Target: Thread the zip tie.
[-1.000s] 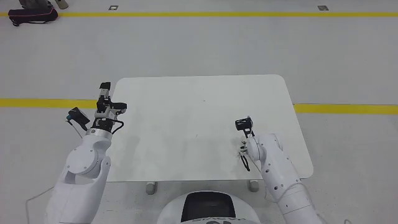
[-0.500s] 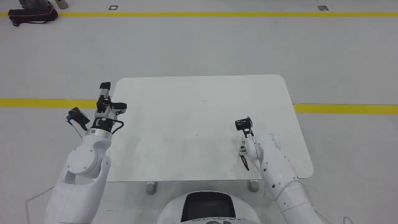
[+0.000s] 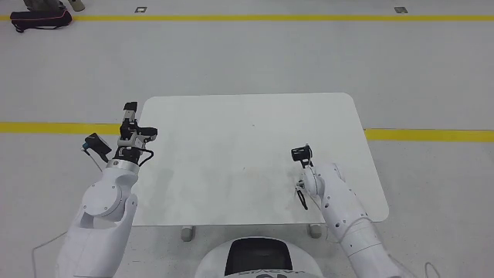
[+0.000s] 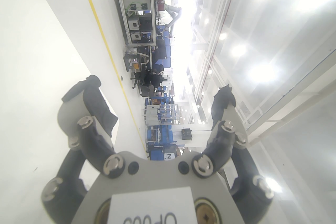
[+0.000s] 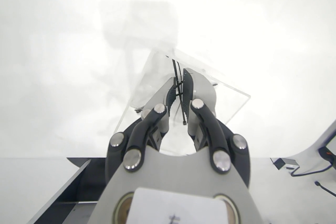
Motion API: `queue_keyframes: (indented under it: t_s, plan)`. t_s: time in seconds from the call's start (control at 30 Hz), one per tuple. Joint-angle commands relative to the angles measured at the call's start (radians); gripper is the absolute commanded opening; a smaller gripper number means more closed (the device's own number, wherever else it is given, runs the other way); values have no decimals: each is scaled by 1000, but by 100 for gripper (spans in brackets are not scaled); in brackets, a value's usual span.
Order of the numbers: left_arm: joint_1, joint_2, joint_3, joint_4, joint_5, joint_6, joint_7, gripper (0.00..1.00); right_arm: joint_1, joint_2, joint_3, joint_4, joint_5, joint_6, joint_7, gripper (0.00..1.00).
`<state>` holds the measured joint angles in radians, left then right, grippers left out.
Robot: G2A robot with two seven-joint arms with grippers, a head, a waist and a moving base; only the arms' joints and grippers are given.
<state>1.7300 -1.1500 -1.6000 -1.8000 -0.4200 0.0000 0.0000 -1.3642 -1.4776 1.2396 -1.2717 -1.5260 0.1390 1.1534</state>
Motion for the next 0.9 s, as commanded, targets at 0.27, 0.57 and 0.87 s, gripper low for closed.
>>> queue_keyframes:
  t_s: [0.27,0.57,0.87]
  plan:
    - [0,0,0,0,0,0,0,100,-36,7,6,-108,-21,1,37,0]
    - [0,0,0,0,0,0,0,100,-81,16,24,-208,-22,-17,80,0]
    - [0,0,0,0,0,0,0,100,-113,22,38,-270,-17,-16,64,0]
